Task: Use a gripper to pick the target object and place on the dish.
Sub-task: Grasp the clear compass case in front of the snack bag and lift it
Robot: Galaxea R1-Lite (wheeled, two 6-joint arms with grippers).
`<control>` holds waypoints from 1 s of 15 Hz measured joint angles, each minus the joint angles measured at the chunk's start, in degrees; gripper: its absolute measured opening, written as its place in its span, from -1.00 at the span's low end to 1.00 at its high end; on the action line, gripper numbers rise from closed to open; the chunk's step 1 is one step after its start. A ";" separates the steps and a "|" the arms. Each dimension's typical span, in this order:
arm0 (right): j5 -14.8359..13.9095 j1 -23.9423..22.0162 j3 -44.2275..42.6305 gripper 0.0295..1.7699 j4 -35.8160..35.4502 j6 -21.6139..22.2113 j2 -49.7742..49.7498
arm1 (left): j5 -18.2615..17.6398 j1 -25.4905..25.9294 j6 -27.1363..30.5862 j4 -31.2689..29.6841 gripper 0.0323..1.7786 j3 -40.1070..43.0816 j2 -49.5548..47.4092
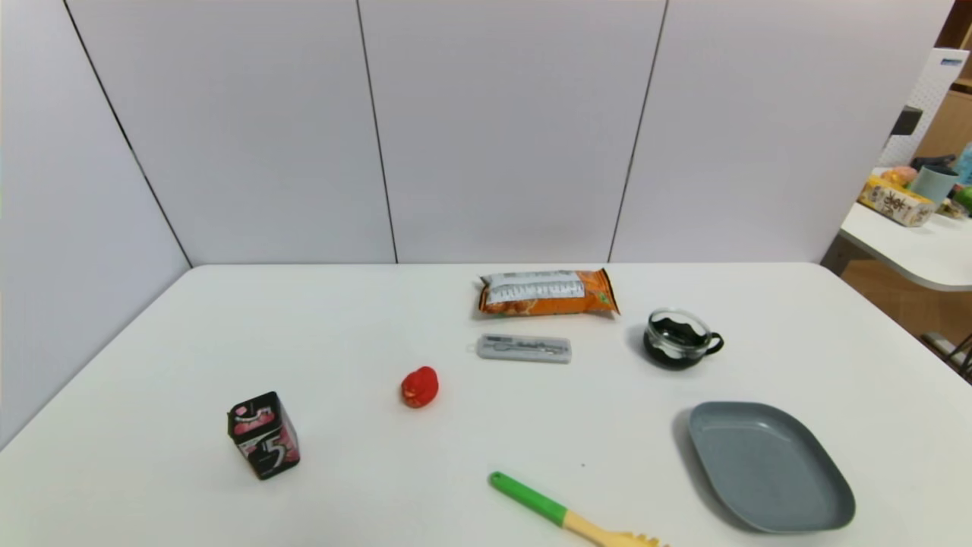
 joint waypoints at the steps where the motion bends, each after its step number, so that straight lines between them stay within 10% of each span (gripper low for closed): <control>1: 0.00 0.00 0.00 0.93 -0.04 0.00 0.00 | 0.01 0.00 0.00 0.00 0.90 0.00 0.00; 15: 2.58 0.00 -0.40 0.93 -0.65 -6.19 0.32 | 0.04 0.00 0.00 0.00 0.90 0.00 0.00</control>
